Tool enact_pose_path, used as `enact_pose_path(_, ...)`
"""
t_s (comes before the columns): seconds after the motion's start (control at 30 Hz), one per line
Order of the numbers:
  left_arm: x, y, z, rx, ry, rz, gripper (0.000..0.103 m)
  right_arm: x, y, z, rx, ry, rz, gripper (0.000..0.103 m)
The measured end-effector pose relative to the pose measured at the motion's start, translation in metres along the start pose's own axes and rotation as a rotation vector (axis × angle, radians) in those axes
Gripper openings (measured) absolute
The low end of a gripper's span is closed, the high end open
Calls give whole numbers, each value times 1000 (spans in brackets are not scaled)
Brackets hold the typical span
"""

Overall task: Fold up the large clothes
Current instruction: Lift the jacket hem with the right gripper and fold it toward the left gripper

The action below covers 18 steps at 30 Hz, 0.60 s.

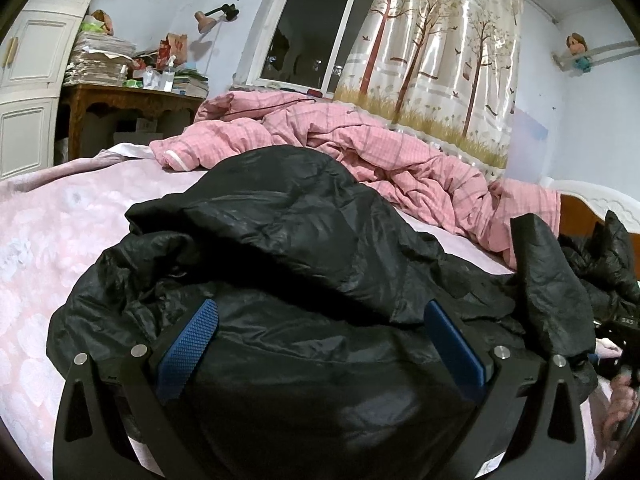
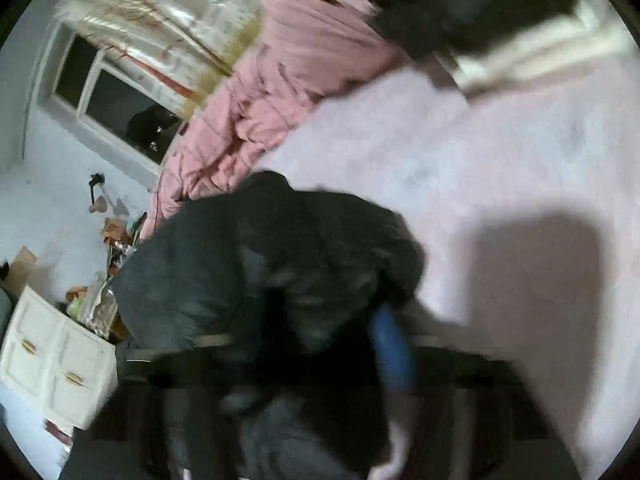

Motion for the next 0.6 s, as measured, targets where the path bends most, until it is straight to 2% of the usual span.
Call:
enact_pose_path(0.03,0,0,0,3,-1,1,103,-8,-3,-1,17,16,-36,8)
enact_pose_path(0.1,0,-2,-3,19,-2,1,103,-42,-15,-18,133,72,-169,3)
enact_pose_path(0.13,-1,-3,-6,33,-5,1,103,-53,-17,-27,163,70,-208,3)
enact_pose_path(0.17,-1,-5,-10,53,-6,1,103,-81,-20,-37,201,49,-274,3)
enact_pose_path(0.23,-1,-11,-21,100,-3,-2,103,-124,-19,-49,224,-27,-330,3)
enact_pose_path(0.33,-2,-22,-35,140,17,-7,103,-192,-6,-50,198,-120,-422,3)
enact_pose_path(0.43,2,-37,-51,173,44,70,103,-249,21,-29,142,-177,-512,3)
enact_pose_path(0.53,-11,-56,-74,264,-98,154,103,-287,52,-3,103,-181,-572,3)
enact_pose_path(0.6,-23,-63,-82,292,-135,164,103,-304,69,16,101,-166,-609,6)
Point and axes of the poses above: each gripper's, at about its wrist camera, not at the fingertips, and z roughly the way its jaws point, x to its right, y to its underside, the point moved 9 cm from there along z, roughly the way its jaws point
